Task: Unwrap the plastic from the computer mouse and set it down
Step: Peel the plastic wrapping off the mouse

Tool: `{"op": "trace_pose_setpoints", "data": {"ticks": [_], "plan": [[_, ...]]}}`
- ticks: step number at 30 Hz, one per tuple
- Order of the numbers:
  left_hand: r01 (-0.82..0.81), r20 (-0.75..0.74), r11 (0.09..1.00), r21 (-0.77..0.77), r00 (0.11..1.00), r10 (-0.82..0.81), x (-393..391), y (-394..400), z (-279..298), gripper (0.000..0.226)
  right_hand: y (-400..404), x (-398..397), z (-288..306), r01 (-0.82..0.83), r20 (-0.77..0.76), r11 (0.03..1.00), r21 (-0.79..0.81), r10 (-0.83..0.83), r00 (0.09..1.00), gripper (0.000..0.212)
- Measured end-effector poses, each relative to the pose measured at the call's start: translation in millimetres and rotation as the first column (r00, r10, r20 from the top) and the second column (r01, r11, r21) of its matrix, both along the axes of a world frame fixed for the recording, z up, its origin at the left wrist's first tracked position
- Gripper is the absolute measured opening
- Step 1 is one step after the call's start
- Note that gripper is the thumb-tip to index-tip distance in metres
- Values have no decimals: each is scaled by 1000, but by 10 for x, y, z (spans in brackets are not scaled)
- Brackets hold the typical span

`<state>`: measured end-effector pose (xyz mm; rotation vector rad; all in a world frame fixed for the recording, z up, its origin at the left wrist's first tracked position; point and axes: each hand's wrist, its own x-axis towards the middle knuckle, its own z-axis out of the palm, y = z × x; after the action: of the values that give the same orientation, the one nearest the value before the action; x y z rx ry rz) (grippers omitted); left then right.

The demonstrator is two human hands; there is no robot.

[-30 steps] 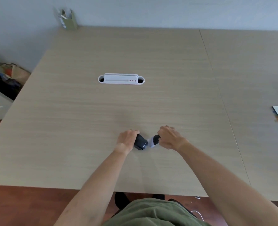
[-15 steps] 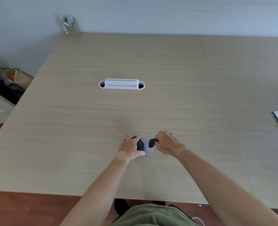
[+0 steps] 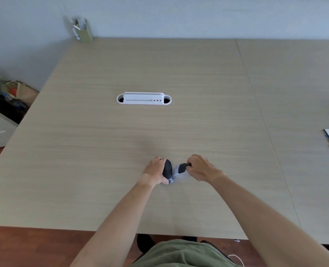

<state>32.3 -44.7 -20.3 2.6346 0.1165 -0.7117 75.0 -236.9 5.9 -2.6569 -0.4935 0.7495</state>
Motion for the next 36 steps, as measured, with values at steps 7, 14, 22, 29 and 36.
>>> {"op": "trace_pose_setpoints", "data": {"ticks": [7,14,22,29,36], "plan": [[-45,-13,999,18,999,45,-75,-64,-20,78,275,-94,22,-42,-23,995,96,44,999,20],[-161,-56,985,-54,986,158,-91,-100,6,100,-49,-10,-28,40,2,999,-15,-40,999,14],[-299,0,947,-118,954,301,-177,-235,-58,82,347,-97,80,-81,24,995,64,80,996,17],[-377,-56,919,-113,926,373,-184,-246,-47,79,45,-14,113,-55,109,996,-63,62,992,11],[-450,-74,876,-173,893,444,-164,-232,-14,86,357,-51,146,-170,63,984,55,167,984,17]]}}
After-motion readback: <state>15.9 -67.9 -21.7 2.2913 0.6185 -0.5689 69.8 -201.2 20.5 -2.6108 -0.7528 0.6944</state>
